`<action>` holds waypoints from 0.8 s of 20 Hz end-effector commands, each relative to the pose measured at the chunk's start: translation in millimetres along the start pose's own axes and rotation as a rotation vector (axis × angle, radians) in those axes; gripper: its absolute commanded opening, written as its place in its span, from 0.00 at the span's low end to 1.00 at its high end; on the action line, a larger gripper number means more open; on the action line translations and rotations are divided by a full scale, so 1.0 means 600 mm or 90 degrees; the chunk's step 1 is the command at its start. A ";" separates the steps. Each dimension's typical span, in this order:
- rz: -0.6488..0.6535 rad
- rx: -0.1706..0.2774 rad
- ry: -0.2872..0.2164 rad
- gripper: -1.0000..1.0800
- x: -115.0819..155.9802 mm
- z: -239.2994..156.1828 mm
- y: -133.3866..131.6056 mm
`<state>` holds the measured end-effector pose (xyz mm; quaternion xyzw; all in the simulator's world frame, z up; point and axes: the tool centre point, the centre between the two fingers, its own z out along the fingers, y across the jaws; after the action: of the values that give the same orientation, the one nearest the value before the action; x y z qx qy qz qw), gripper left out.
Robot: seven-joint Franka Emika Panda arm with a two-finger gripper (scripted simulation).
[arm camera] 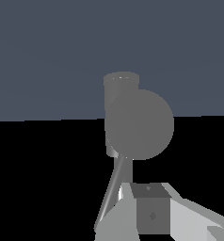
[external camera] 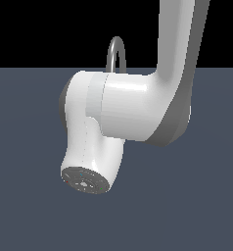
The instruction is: Turn on the faucet by rotating a designated handle.
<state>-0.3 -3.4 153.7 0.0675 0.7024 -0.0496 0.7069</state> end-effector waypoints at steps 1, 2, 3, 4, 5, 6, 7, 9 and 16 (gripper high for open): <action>-0.015 0.030 0.002 0.00 0.012 0.006 -0.084; -0.015 0.030 0.002 0.00 0.012 0.006 -0.084; 0.004 0.009 -0.003 0.00 0.000 0.001 -0.011; 0.002 0.011 -0.003 0.00 0.006 0.001 -0.017; 0.001 0.012 -0.003 0.00 0.011 0.001 -0.023; 0.000 0.013 -0.002 0.00 0.017 0.002 -0.029; -0.001 0.015 -0.002 0.00 0.022 0.002 -0.036; -0.004 0.017 -0.001 0.00 0.033 0.003 -0.048; -0.012 0.026 0.001 0.00 0.072 0.004 -0.091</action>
<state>0.1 -39.8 133.8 0.0877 0.6873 -0.0685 0.7178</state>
